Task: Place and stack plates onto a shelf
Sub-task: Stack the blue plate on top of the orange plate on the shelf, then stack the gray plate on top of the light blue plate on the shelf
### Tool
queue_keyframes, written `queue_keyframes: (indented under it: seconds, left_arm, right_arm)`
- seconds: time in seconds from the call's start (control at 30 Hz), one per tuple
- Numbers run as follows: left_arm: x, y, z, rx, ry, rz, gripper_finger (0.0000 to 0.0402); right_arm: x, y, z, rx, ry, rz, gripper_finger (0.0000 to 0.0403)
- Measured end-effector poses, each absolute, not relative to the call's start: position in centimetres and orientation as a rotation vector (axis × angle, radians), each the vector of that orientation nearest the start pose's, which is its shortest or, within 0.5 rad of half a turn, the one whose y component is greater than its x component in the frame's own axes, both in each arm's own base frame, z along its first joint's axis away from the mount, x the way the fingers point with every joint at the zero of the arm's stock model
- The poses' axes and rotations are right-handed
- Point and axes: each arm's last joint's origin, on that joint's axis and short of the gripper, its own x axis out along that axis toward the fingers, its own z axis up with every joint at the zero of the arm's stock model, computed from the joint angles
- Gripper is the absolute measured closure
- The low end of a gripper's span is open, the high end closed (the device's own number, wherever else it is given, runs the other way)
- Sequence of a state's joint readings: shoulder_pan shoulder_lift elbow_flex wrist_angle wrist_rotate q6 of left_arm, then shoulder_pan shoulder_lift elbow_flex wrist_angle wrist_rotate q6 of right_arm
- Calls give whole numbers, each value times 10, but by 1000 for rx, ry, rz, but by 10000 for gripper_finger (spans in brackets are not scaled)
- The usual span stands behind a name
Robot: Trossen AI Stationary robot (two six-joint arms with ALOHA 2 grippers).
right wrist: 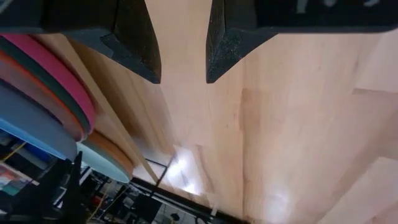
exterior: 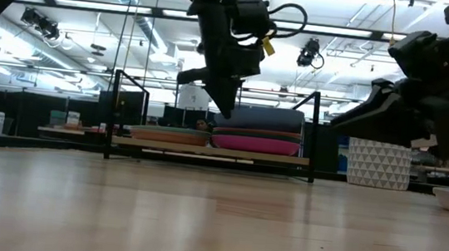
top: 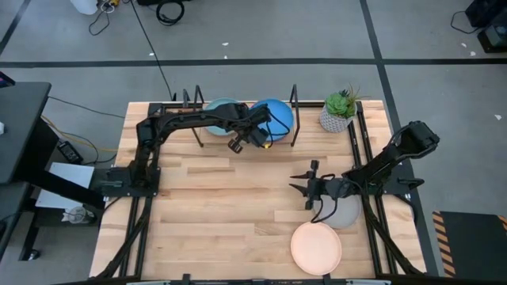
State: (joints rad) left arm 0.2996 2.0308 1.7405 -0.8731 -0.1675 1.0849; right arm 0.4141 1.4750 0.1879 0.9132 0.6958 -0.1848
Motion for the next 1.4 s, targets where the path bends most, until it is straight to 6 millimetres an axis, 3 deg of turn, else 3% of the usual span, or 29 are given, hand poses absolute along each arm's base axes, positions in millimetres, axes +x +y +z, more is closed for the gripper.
queue_keyframes:
  seconds: [0.1,0.43,0.57,0.8,1.0,1.1,1.23,1.4]
  left_arm:
    - [404,138,239,865,1295,-210,373]
    - [403,148,242,770,1249,-146,274]
    - [402,152,250,713,1214,-66,272]
    - [389,189,250,492,1216,171,287]
    - [377,208,248,368,1222,207,296]
    - [381,197,246,309,1173,74,297]
    - [393,160,245,321,1141,-144,297]
    - [405,116,244,403,1151,-271,297]
  right_arm:
    - [195,64,115,-389,345,-269,270]
    - [198,56,120,-435,324,-335,270]
    - [200,52,122,-442,313,-356,270]
    - [201,51,122,-439,313,-354,270]
    - [200,52,122,-431,313,-352,270]
    - [200,52,121,-419,319,-354,270]
    - [200,52,119,-405,329,-355,270]
    - [198,52,116,-360,348,-358,270]
